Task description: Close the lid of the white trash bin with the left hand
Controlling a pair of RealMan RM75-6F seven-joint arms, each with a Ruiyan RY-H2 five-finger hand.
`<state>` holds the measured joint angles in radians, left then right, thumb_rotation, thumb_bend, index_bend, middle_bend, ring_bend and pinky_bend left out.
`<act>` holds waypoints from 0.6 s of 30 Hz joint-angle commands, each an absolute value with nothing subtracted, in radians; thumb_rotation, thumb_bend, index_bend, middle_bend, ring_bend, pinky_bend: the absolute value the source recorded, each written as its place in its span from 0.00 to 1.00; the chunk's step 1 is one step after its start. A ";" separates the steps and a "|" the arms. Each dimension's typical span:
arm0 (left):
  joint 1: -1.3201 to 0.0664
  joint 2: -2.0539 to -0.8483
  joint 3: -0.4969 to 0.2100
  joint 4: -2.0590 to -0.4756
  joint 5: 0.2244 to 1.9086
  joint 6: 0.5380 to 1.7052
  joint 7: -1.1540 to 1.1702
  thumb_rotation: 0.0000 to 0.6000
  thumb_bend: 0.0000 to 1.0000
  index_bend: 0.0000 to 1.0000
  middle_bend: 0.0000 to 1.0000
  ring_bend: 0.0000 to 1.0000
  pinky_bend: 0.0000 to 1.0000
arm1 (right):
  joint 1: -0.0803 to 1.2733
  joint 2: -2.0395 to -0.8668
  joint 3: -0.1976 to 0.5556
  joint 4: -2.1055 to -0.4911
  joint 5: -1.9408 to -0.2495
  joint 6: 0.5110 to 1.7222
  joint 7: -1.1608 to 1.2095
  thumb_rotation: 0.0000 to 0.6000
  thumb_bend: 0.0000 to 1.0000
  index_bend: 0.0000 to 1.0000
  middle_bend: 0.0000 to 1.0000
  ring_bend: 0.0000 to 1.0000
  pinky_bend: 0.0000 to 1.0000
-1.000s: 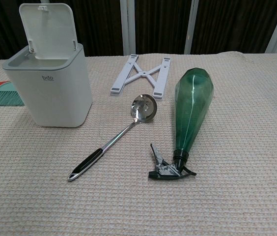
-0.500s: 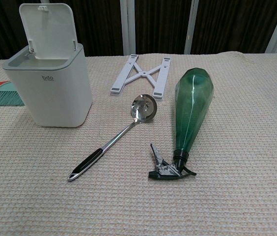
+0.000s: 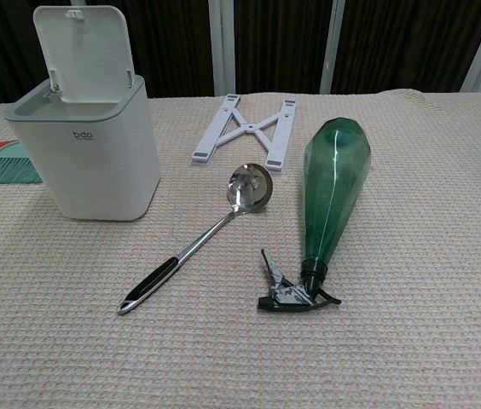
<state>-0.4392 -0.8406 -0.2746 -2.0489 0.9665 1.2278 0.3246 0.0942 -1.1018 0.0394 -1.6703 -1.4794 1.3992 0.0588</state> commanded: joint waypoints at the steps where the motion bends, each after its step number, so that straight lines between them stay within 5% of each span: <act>1: -0.714 -0.792 -0.390 -2.067 0.537 1.021 0.522 1.00 0.64 0.00 1.00 0.83 0.93 | 0.095 -1.101 0.040 -1.670 -1.477 1.397 0.061 1.00 0.23 0.00 0.00 0.00 0.00; 18: -1.072 -0.910 -0.377 -1.962 0.081 0.998 0.735 1.00 0.68 0.21 1.00 0.85 0.93 | 0.098 -1.100 0.047 -1.664 -1.458 1.384 0.085 1.00 0.23 0.00 0.00 0.00 0.00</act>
<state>-1.0396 -0.8961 -0.3792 -1.9648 0.1149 0.9948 0.7086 0.0984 -1.1002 0.0469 -1.6645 -1.4583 1.3844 0.0846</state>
